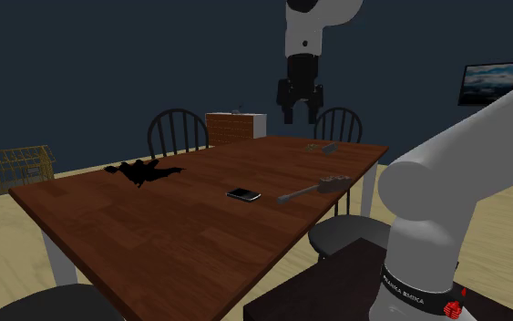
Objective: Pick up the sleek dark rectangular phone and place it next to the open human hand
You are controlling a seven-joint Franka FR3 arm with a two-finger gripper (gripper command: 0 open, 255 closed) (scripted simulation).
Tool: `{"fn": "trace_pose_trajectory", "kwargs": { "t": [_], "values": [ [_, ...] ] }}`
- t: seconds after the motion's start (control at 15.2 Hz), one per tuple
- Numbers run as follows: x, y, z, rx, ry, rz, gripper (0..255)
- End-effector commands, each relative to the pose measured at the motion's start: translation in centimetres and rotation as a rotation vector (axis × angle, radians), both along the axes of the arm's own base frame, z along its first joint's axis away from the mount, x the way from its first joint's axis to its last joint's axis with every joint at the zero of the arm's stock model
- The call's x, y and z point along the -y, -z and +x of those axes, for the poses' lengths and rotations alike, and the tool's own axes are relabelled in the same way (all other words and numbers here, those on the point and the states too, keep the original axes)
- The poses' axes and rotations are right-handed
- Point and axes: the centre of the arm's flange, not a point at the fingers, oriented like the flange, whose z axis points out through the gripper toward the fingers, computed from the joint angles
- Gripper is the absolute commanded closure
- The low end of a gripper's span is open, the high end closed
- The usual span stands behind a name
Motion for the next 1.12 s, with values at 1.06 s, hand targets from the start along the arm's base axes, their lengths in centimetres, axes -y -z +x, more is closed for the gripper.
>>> {"fn": "trace_pose_trajectory", "kwargs": {
  "t": [1.06],
  "values": [
    [-4.0,14.8,14.3,0.028,-0.288,0.008,0]
  ]
}}
